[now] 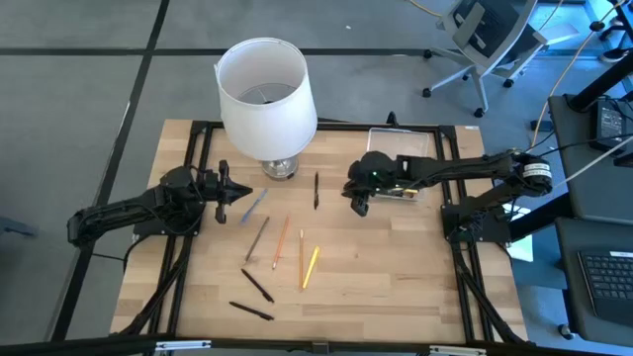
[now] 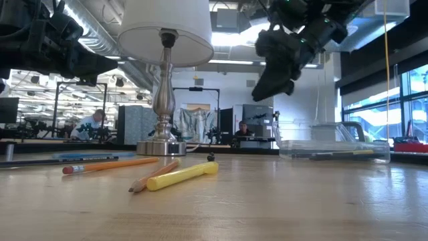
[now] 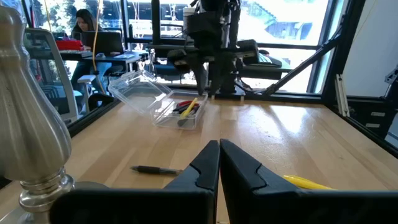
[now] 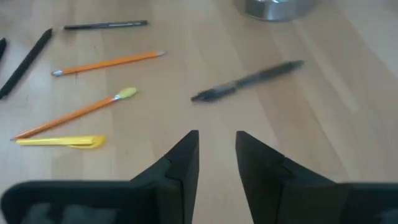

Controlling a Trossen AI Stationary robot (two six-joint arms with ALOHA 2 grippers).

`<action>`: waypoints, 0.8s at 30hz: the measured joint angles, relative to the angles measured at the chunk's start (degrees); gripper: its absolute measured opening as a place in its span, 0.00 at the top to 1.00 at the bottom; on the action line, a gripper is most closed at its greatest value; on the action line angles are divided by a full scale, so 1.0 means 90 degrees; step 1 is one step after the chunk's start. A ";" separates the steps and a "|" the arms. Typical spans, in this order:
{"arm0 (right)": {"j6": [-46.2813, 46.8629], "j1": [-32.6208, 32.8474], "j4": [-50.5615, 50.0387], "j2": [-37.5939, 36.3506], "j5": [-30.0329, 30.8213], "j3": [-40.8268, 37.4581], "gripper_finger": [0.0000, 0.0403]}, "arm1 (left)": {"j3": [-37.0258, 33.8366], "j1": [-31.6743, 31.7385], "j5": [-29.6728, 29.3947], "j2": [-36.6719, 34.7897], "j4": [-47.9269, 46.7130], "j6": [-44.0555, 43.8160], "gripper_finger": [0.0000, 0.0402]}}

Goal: Pick & place school supplies into a supply box
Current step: Put the blue pen into the transparent supply box

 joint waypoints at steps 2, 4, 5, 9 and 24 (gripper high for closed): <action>-0.0235 -0.0003 0.0050 0.0165 -0.0001 0.0115 0.73 | -0.0002 0.0001 0.0004 -0.0002 0.0001 -0.0002 0.98; -0.0447 -0.0013 0.0186 0.0349 0.0040 0.0143 0.73 | -0.0002 0.0002 0.0005 -0.0002 -0.0001 0.0000 0.98; -0.0501 -0.0015 0.0316 0.0450 0.0070 0.0143 0.73 | -0.0002 0.0000 0.0005 0.0000 -0.0001 0.0000 0.98; -0.0682 -0.0005 0.0475 0.0758 0.0048 0.0153 0.73 | -0.0001 0.0000 0.0005 0.0000 -0.0001 0.0000 0.98; -0.1373 -0.0007 0.0027 0.0834 0.0047 0.0153 0.73 | -0.0001 -0.0146 0.0059 0.0000 0.0718 -0.0367 0.95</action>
